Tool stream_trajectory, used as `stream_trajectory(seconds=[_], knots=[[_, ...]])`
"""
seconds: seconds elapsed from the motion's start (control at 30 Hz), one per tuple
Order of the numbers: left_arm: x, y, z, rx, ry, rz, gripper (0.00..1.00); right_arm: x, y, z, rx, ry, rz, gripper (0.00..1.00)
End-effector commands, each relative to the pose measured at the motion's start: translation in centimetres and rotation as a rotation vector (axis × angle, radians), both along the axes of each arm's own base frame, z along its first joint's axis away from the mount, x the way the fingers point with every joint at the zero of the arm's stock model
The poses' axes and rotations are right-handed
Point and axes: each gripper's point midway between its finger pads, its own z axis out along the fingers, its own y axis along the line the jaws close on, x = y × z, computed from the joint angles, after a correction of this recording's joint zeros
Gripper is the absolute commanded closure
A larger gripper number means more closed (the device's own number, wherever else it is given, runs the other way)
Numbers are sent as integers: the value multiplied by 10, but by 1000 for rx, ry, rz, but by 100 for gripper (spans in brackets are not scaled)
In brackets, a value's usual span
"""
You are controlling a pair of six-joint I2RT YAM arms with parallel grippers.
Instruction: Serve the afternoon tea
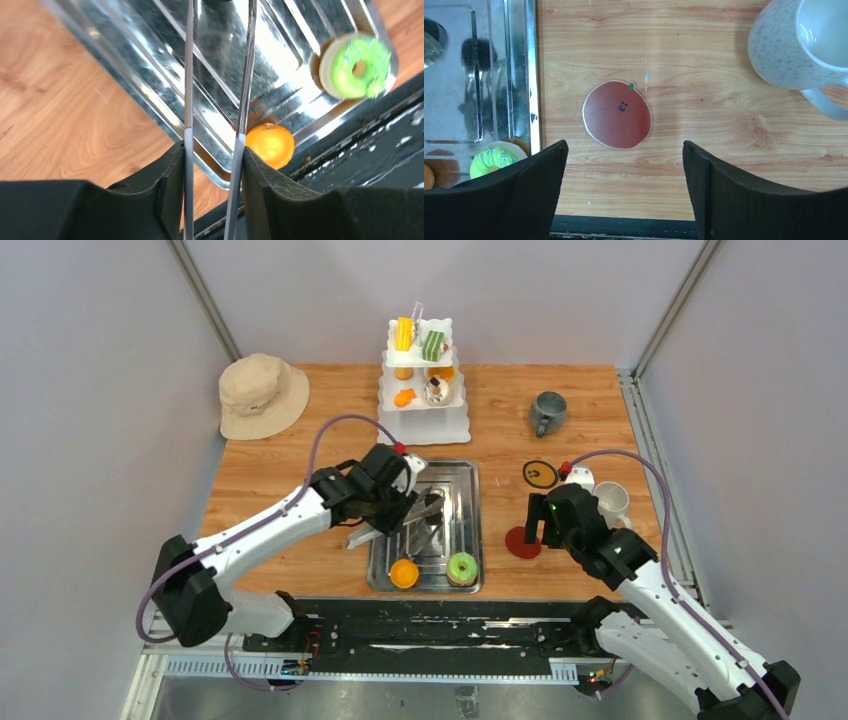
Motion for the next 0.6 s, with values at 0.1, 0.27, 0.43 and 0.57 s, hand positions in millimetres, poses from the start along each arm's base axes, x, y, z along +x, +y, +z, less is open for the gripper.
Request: stream_trajectory(seconds=[0.1, 0.27, 0.43, 0.57], knots=[[38, 9, 44, -194, -123, 191, 83, -3, -4, -5, -17, 4, -10, 16], [57, 18, 48, -234, -143, 290, 85, -3, -4, -4, -16, 3, -9, 16], [79, 15, 55, -275, -184, 349, 85, -3, -4, -5, -19, 4, -11, 16], [95, -1, 59, -333, -195, 366, 85, -2, -4, -4, -17, 3, -11, 16]])
